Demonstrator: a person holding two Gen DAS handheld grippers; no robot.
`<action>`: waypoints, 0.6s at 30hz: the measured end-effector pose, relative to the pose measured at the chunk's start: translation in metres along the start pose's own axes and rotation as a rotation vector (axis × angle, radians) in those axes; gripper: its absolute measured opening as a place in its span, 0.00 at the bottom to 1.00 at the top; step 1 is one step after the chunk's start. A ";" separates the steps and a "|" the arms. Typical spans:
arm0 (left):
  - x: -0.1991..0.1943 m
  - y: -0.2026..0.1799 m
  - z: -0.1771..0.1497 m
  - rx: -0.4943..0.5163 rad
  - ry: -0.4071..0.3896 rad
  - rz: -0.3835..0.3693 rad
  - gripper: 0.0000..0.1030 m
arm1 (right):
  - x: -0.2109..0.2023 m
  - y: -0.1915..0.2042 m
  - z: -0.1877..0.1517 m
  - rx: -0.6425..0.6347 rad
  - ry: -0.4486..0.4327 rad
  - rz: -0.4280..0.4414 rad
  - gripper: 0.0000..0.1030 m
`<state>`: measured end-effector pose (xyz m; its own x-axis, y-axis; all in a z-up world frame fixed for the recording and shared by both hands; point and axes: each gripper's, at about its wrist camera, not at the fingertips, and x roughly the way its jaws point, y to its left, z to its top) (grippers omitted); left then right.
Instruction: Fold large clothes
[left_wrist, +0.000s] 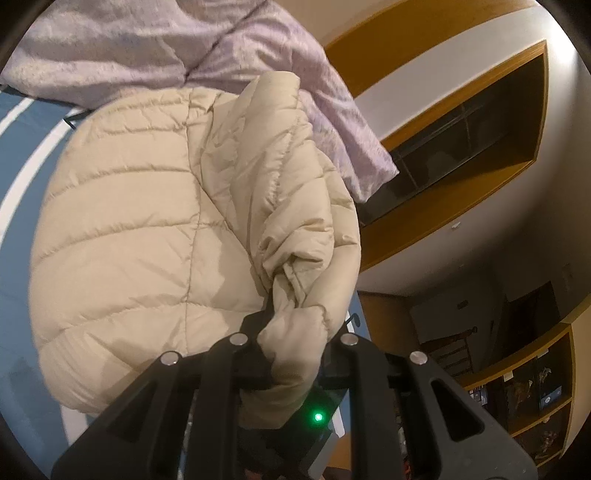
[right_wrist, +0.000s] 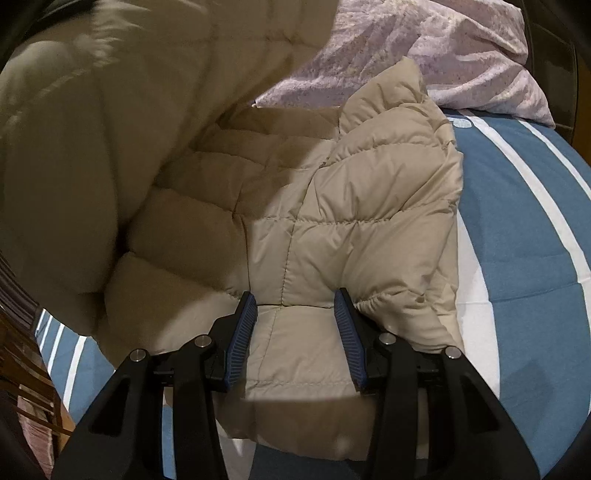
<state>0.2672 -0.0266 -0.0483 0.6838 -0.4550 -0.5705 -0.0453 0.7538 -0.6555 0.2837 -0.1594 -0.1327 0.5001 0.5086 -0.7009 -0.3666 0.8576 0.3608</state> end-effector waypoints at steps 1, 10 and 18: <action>0.006 0.000 0.000 -0.003 0.011 0.000 0.15 | 0.000 -0.001 0.000 0.004 -0.001 0.005 0.45; 0.051 -0.001 -0.006 -0.016 0.146 -0.005 0.28 | -0.002 -0.014 -0.002 0.066 -0.021 0.074 0.45; 0.015 -0.014 0.000 0.058 0.109 0.032 0.50 | -0.013 -0.024 -0.011 0.124 -0.039 0.099 0.45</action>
<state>0.2785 -0.0442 -0.0479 0.5991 -0.4766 -0.6433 -0.0216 0.7936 -0.6081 0.2771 -0.1872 -0.1390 0.4970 0.5920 -0.6345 -0.3175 0.8045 0.5019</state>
